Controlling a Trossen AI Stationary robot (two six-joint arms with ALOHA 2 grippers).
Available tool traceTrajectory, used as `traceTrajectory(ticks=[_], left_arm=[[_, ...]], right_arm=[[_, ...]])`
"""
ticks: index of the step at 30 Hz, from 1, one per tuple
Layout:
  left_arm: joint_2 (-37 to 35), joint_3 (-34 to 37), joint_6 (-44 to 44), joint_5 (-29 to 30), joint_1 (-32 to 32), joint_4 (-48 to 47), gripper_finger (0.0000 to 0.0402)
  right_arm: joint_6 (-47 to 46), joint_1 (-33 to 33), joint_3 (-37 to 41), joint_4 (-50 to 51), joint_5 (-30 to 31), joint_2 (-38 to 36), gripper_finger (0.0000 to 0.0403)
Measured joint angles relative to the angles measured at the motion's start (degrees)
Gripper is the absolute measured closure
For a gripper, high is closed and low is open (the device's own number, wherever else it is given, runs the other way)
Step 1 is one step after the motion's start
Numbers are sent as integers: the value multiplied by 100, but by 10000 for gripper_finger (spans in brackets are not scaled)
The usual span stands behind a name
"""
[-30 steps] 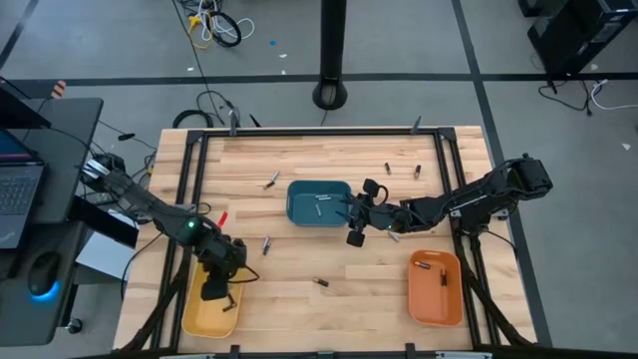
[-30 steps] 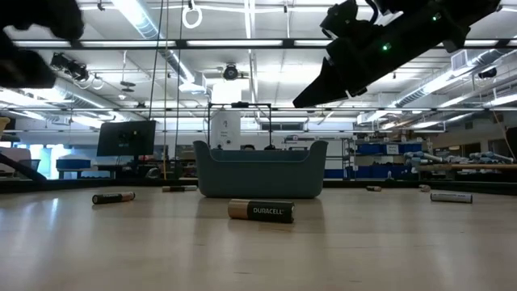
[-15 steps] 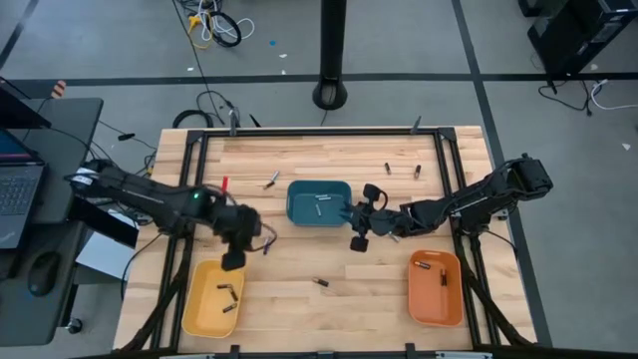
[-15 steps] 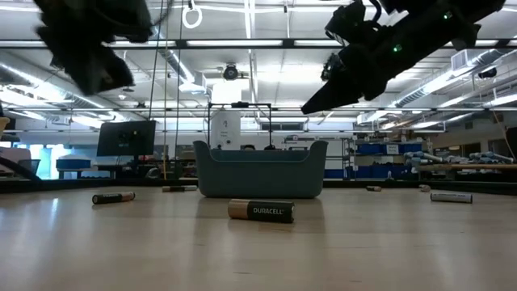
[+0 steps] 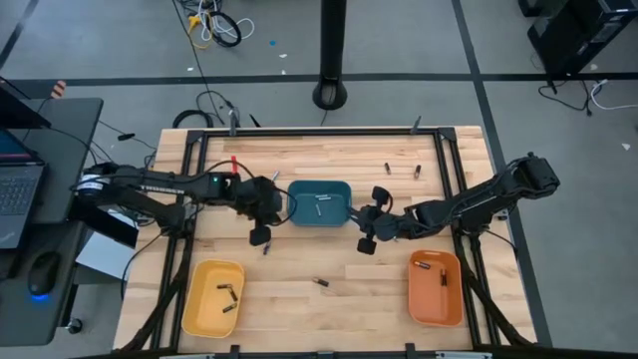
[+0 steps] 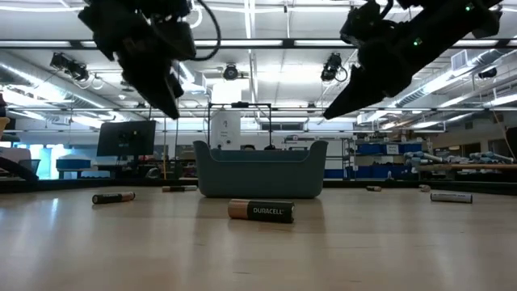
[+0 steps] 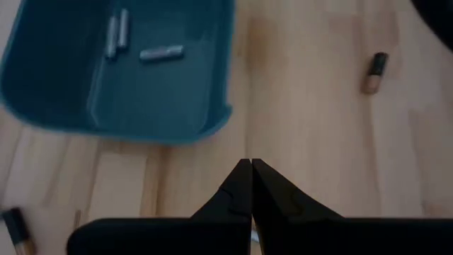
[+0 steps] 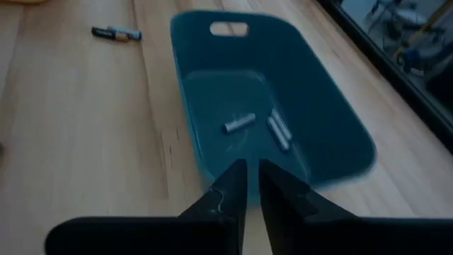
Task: Sort batteries
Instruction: Put the silver battery into the blue bin
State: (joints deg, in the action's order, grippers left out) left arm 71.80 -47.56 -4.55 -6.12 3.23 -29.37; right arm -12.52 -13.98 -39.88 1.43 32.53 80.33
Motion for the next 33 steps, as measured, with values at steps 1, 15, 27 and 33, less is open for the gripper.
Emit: traceTrajectory(ticks=[1, 15, 27, 33], left_arm=[[-3, 110, -59, -1, 64, 101, 394], [1, 609, -763, 506, 570, -70, 357], [110, 606, -71, -58, 1029, 1613, 389], [106, 1017, 761, 162, 1127, 3168, 396]], right_arm=[[-108, -20, 0, 111, 29, -54, 353], [-686, -51, 2, 339, 176, -79, 353], [-2500, -177, 0, 2581, -650, -400, 347], [-3145, -136, 0, 3445, -1636, -457, 322]])
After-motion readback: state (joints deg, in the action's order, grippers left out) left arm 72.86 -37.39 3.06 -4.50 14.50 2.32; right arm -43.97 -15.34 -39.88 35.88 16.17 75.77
